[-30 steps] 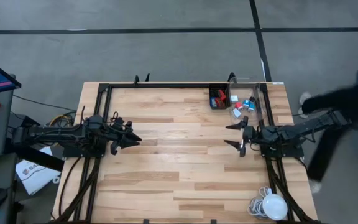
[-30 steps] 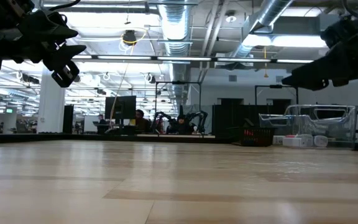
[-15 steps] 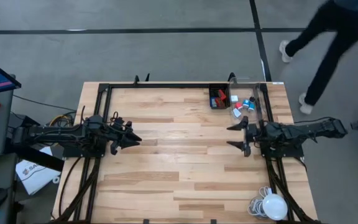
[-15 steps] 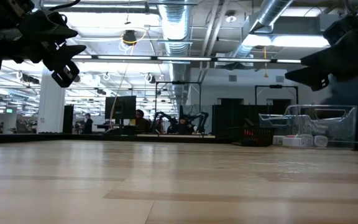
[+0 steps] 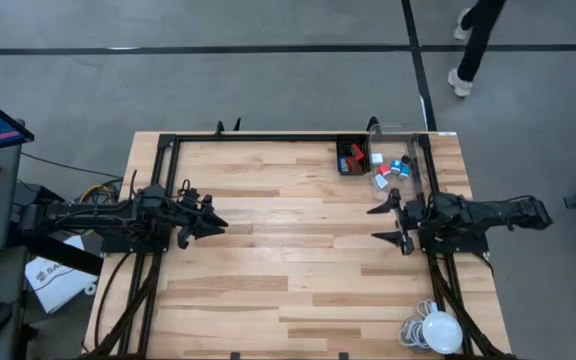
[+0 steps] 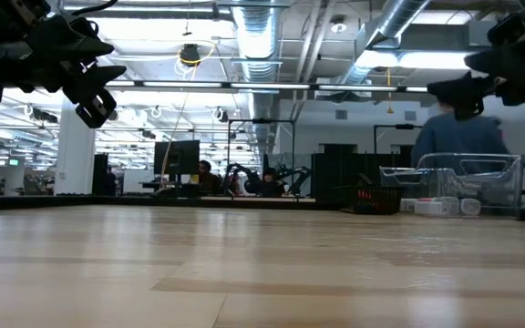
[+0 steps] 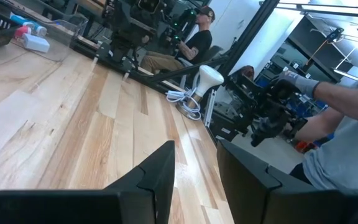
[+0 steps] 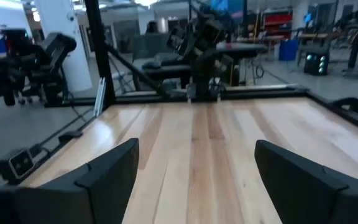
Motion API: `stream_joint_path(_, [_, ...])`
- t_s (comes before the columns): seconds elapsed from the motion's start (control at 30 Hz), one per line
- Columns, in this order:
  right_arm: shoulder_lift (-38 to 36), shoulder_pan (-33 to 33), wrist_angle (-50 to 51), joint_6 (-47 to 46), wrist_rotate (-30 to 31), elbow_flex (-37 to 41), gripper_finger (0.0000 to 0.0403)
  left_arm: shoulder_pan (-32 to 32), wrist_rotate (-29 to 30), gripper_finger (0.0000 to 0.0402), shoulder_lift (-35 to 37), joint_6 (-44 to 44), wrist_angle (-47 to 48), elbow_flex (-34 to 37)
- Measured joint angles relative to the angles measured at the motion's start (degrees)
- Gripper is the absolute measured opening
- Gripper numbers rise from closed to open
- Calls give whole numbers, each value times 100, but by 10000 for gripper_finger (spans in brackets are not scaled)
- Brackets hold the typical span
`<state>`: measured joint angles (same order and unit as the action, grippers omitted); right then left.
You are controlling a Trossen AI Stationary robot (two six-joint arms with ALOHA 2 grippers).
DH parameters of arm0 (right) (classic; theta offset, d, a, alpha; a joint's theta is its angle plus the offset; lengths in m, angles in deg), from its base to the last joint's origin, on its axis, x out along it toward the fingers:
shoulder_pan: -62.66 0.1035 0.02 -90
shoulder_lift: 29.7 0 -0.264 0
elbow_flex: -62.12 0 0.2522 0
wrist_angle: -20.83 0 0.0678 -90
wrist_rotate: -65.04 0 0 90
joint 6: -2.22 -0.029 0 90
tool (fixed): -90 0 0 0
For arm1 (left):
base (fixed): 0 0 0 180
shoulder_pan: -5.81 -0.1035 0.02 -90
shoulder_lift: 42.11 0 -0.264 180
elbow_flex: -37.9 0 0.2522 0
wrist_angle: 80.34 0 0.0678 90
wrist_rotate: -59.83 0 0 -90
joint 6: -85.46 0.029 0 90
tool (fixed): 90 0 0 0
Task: Pick & Place Office items
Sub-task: Return to Home Position
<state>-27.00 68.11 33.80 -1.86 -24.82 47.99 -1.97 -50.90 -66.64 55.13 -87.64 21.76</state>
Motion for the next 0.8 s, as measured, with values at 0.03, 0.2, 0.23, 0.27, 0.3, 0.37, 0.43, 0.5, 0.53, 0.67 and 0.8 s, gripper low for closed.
stream_joint_path(0.03, [-95, -32, 2, 0, 7, 0, 311, 0, 0, 117, -1, 0, 0, 0])
stream_joint_path(0.2, [-256, -104, 2, 0, 7, 0, 311, -1, 2, 117, -2, 0, 0, 1])
stream_joint_path(0.23, [-256, -122, 6, -29, 5, 0, 311, 0, 4, 117, 0, 0, 0, 0])
stream_joint_path(0.27, [-256, -142, 4, -93, 5, 0, 311, 0, 9, 117, 0, -1, 0, 1])
stream_joint_path(0.3, [-256, -157, 4, -164, 3, 2, 311, 1, 21, 117, 0, 0, 0, 0])
stream_joint_path(0.37, [-204, -182, 4, -314, 0, 2, 311, -1, 22, 117, 0, 0, 0, 0])
stream_joint_path(0.43, [-192, -187, 6, -436, -6, 2, 311, 1, 20, 117, 0, 0, 0, 0])
stream_joint_path(0.5, [-194, -187, 6, -540, -8, 2, 311, -1, 20, 117, 0, 0, 0, 0])
stream_joint_path(0.53, [-192, -187, 6, -556, -9, 2, 311, -1, 20, 117, -1, 0, 0, 1])
stream_joint_path(0.67, [-199, -187, 6, -557, -10, 4, 311, -1, 20, 117, 0, 0, 0, 0])
stream_joint_path(0.8, [-199, -185, 6, -557, -10, 4, 311, -1, 17, 117, -1, 0, 0, 0])
